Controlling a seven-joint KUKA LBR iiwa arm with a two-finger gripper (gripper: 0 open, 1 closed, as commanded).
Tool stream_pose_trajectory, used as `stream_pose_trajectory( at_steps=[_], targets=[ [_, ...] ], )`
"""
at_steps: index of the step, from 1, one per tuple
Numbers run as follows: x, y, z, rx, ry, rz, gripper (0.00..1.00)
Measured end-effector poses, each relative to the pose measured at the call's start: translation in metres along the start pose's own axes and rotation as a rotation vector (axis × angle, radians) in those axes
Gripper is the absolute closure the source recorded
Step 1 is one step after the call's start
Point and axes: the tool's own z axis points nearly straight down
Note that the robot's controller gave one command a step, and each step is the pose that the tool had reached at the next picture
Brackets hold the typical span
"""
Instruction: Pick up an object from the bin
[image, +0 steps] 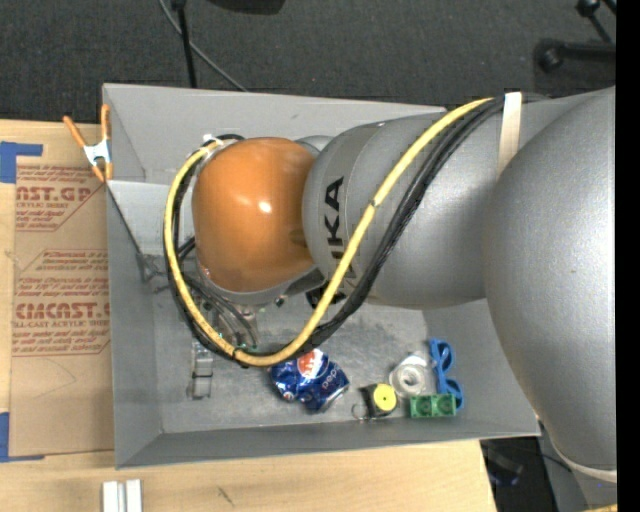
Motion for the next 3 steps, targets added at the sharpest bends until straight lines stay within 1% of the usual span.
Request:
stream_pose_trajectory(
  at_steps=[1, 2, 3],
  targets=[
    [-0.039, -0.111, 0.135, 0.002, -0.003, -0.457, 0.00],
    [-0.014, -0.200, 0.102, 0.004, -0.006, -0.564, 0.00],
    [-0.027, -0.203, 0.098, -0.001, -0.009, -0.458, 0.00]
  ],
)
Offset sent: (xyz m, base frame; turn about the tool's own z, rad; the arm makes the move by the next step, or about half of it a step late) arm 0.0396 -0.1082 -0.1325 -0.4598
